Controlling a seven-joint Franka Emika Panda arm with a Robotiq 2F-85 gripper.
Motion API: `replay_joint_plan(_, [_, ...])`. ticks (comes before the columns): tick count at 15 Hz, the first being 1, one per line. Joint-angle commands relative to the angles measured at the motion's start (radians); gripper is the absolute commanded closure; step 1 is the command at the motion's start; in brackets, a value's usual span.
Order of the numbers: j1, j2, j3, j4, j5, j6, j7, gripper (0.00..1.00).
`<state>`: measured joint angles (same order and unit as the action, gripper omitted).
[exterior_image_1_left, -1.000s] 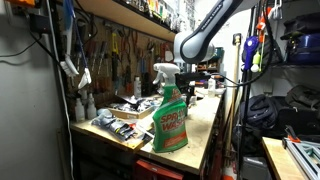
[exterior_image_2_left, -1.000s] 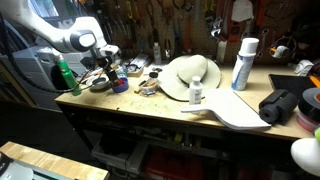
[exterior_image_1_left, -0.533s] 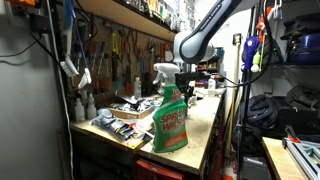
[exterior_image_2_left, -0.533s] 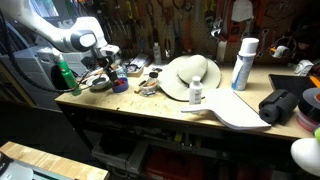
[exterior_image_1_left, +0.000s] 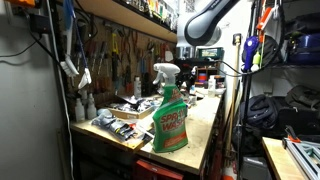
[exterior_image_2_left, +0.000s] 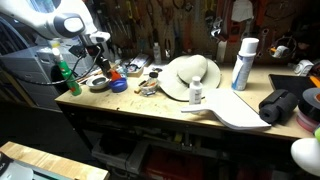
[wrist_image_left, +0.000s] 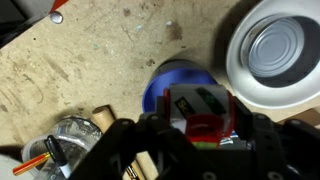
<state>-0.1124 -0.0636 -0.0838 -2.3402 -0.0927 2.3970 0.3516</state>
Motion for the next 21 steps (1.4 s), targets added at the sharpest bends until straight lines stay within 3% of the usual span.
replay_joint_plan(1, [0.027,-0.135,0.016,-0.110,0.047,0.057,-0.147,0.62])
replay_joint_plan(10, [0.108,-0.112,0.057,-0.158,0.141,0.126,-0.318,0.62])
replay_joint_plan(21, [0.124,-0.028,0.086,-0.169,0.132,0.291,-0.308,0.62])
